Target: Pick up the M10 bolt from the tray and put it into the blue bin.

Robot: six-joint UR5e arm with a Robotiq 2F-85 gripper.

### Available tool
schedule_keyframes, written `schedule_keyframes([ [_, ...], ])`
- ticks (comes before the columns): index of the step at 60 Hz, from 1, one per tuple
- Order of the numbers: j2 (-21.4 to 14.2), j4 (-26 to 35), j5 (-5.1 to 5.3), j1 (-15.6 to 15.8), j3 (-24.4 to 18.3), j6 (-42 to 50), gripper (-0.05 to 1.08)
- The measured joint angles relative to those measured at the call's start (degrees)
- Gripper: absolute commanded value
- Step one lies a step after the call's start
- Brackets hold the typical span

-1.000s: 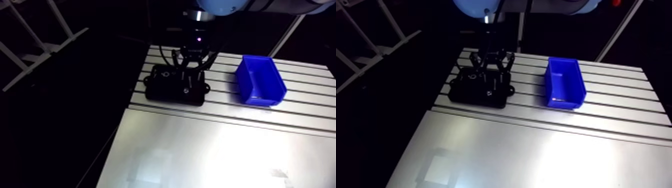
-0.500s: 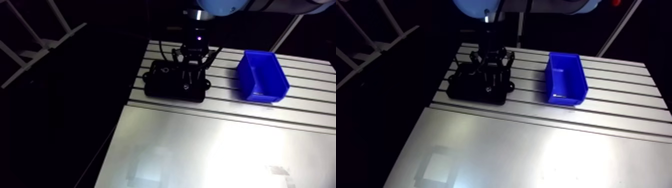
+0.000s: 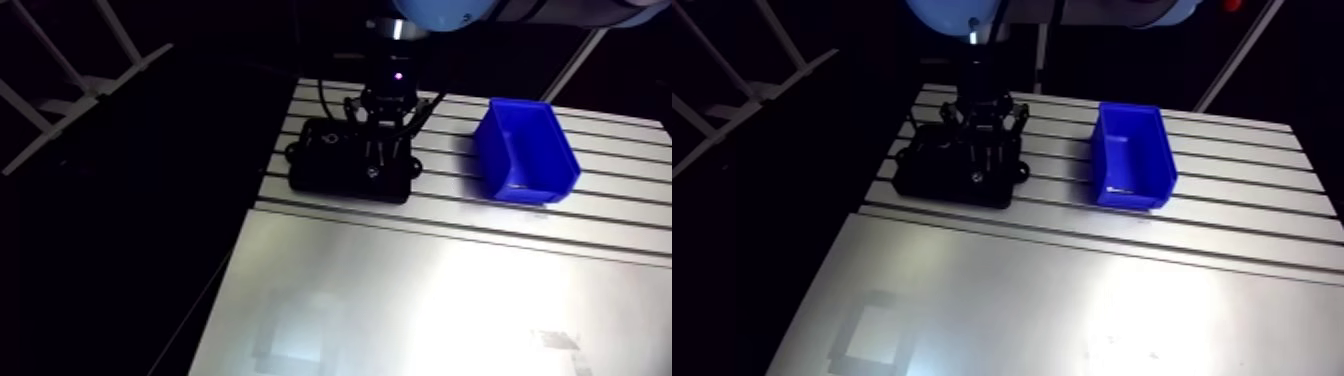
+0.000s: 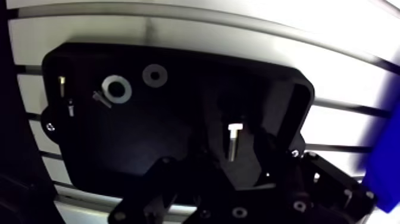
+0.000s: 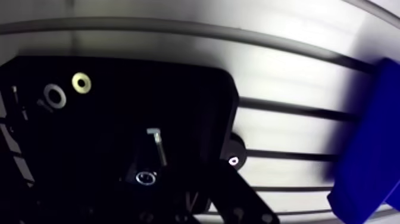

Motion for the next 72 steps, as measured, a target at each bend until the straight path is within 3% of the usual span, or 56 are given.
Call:
schedule_keyframes([
  [72, -0.08, 0.05, 0.27, 0.05, 0.02, 0.05, 0.74],
])
